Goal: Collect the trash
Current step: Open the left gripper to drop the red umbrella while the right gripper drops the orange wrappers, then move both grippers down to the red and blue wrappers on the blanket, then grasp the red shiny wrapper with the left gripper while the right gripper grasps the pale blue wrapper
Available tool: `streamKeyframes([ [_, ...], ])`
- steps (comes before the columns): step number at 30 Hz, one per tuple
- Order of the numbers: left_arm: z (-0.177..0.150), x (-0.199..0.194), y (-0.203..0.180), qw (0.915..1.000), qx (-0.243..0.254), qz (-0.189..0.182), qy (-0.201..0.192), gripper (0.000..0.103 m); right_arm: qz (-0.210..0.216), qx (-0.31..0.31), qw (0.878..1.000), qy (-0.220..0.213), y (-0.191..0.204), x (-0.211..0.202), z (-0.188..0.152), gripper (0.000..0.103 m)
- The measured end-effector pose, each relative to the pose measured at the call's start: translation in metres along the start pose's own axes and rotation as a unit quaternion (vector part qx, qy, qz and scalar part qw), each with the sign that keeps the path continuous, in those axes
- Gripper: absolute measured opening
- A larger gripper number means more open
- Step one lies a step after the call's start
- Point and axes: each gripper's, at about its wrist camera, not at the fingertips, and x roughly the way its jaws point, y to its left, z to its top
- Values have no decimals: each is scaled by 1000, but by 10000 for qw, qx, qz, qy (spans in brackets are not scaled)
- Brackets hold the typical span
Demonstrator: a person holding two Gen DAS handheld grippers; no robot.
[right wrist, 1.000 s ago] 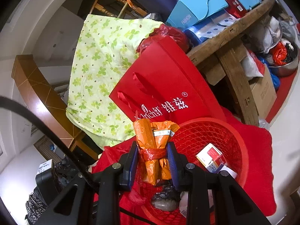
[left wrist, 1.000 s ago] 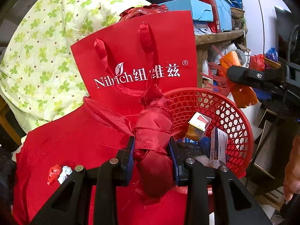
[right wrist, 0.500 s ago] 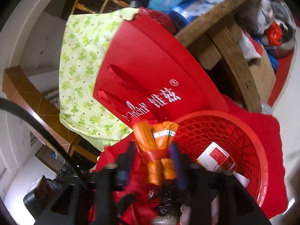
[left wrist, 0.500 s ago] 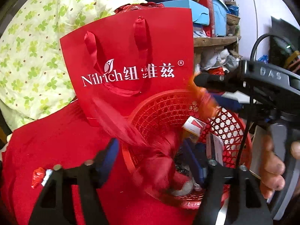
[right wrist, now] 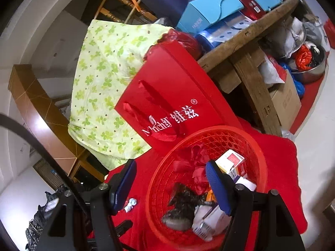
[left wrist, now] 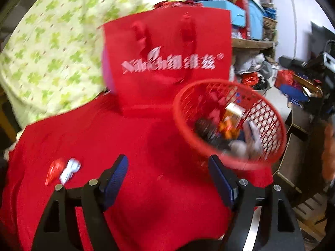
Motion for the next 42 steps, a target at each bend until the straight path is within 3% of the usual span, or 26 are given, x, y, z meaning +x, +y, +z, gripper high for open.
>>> streamKeyframes([
  [10, -81, -48, 74, 9950, -548, 794, 246, 79, 496, -399, 9977, 236, 69, -1, -21, 72],
  [17, -135, -68, 146, 9813, -1225, 1410, 466, 79, 820, -687, 9907, 845, 126, 39, -52, 72],
  [24, -174, -76, 213, 9646, -1911, 1741, 512, 79, 864, -880, 9731, 1945, 181, 124, -95, 72],
  [31, -193, -70, 261, 9574, -2026, 1991, 523, 79, 651, -613, 9507, 2970, 211, 251, -168, 72],
  [32, -196, -67, 271, 9562, -2036, 2028, 546, 79, 651, -613, 9507, 2970, 211, 251, -168, 72],
  [33, -197, -66, 278, 9554, -2047, 2053, 568, 79, 556, -433, 9461, 3162, 210, 282, -187, 73],
  [34, -198, -63, 286, 9545, -2054, 2079, 587, 79, 556, -433, 9461, 3162, 210, 282, -187, 73],
  [38, -198, -50, 315, 9521, -2013, 2209, 651, 79, 168, -96, 9438, 3298, 200, 344, -218, 72],
  [42, -189, -33, 337, 9537, -1884, 2248, 664, 79, -210, 298, 9410, 3365, 186, 407, -235, 62],
])
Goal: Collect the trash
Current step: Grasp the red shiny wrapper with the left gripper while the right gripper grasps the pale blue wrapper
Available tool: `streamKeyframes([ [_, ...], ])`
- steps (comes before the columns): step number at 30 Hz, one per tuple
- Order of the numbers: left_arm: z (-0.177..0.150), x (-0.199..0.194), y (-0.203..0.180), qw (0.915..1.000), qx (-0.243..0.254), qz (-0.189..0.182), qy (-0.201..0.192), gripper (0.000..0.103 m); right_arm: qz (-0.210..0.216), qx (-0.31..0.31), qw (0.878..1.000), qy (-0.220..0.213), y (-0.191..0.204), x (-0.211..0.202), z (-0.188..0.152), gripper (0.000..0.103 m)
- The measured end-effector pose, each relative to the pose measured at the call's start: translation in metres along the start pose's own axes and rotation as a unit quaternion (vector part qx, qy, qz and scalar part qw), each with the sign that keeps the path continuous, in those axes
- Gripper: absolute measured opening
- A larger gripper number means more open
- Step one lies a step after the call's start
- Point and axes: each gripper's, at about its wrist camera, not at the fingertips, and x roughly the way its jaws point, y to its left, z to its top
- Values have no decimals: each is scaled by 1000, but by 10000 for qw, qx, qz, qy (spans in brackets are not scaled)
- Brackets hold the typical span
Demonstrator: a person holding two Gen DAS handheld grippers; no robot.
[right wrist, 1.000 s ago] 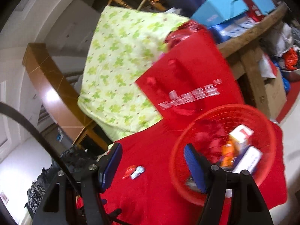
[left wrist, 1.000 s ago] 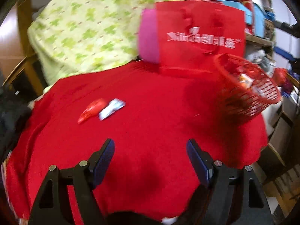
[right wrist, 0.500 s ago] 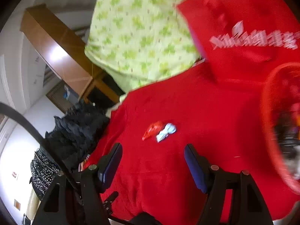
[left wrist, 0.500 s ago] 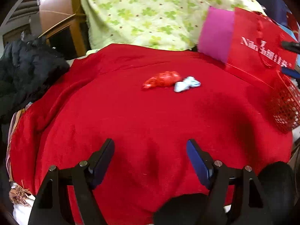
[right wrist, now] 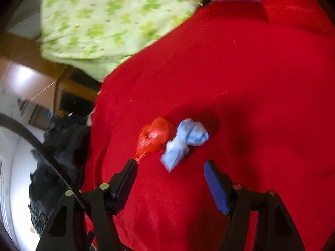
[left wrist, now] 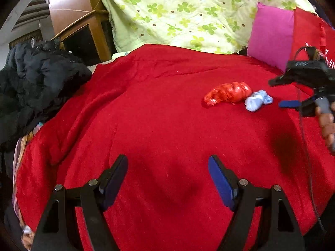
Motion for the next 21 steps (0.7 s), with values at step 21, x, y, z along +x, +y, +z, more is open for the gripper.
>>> streamKeyframes([
  [21, 141, 147, -124, 9763, 1073, -1864, 250, 80, -476, -300, 9948, -851, -36, -5, 62, 25],
])
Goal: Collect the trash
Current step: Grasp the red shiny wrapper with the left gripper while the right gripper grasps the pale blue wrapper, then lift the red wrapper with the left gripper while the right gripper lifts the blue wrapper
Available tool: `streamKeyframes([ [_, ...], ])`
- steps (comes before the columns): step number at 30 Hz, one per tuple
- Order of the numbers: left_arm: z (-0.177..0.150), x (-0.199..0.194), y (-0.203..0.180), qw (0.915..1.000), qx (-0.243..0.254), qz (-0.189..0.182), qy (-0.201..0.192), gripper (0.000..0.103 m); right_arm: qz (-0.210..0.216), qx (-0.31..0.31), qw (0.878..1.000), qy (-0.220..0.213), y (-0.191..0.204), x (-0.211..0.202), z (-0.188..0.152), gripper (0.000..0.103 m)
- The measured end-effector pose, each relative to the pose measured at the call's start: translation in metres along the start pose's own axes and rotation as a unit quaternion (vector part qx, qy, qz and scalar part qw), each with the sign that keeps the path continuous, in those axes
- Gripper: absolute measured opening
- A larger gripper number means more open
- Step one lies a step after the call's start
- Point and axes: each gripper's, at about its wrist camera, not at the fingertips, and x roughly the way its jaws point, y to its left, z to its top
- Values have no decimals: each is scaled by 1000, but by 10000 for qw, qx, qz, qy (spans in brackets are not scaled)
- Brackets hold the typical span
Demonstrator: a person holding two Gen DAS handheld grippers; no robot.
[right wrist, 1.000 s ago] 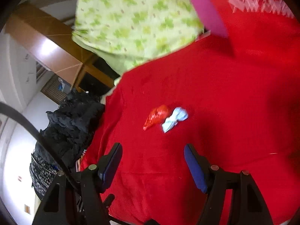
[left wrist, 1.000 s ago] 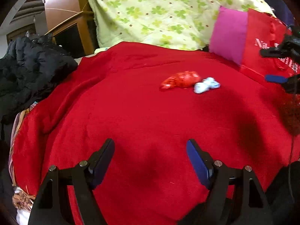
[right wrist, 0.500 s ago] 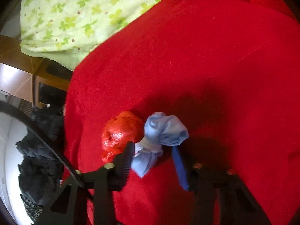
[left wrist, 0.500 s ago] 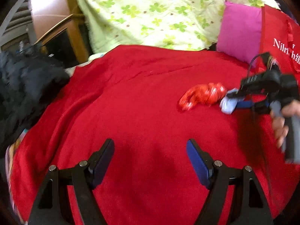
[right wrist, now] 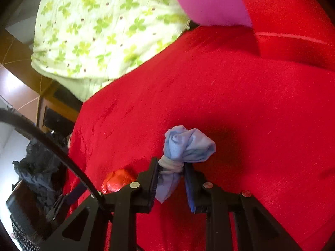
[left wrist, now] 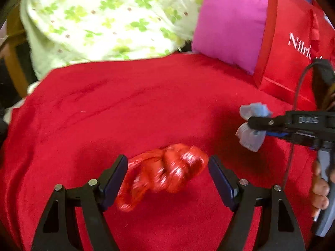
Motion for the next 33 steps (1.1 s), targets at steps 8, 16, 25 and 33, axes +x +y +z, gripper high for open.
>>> streamKeyframes([
  [8, -2, 19, 2, 9979, -586, -155, 241, 64, 50, -142, 9998, -150, 3, -16, 3, 25],
  [16, -20, -40, -11, 9943, -1011, 353, 19, 61, 290, -421, 9960, -728, 21, -74, -12, 25],
  [25, -39, -175, -77, 9855, -712, 1268, -878, 61, 545, -1069, 9872, -1049, 34, -176, -64, 25],
  [33, -47, -262, -131, 9733, -630, 1600, -1523, 61, 858, -1585, 9693, -1671, 43, -309, -90, 25],
])
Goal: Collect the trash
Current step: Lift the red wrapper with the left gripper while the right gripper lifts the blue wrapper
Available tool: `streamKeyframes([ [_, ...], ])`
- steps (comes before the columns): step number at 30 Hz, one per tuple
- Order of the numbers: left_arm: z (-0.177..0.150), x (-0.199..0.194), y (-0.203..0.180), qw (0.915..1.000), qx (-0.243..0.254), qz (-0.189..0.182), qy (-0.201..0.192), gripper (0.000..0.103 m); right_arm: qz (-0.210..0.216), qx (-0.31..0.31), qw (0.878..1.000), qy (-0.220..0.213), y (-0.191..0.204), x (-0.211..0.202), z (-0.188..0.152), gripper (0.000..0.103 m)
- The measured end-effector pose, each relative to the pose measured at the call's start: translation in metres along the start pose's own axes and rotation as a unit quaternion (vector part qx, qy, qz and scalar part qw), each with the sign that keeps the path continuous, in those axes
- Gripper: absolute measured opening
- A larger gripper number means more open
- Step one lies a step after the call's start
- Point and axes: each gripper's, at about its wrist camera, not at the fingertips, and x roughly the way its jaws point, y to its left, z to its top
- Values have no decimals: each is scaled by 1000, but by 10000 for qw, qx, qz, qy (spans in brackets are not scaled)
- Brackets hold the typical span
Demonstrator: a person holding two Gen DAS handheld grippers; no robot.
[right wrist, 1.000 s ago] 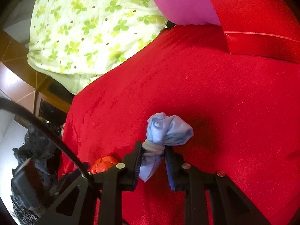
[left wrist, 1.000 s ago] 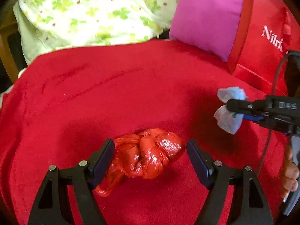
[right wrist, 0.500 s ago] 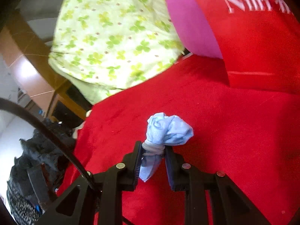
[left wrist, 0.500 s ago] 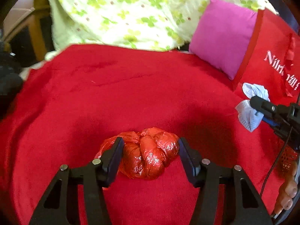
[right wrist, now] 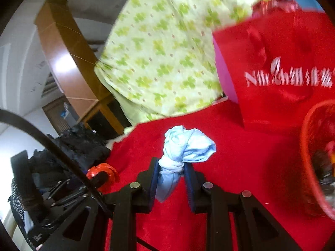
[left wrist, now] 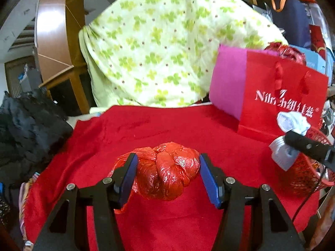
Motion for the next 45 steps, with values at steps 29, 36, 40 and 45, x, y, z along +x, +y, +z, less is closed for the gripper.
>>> streamKeyframes([
  [29, 0, -134, -41, 9974, 220, 43, -682, 63, 468, -923, 9919, -730, 50, -168, -11, 25],
  [36, 0, -135, -52, 9973, 289, -17, -671, 63, 453, -948, 9917, -741, 45, -172, -13, 25],
  [40, 1, -135, -58, 9971, 353, -39, -669, 63, 450, -903, 9920, -757, 41, -175, -13, 25],
  [45, 2, -134, -66, 9970, 410, -89, -644, 63, 395, -847, 9926, -781, 28, -184, -14, 25],
])
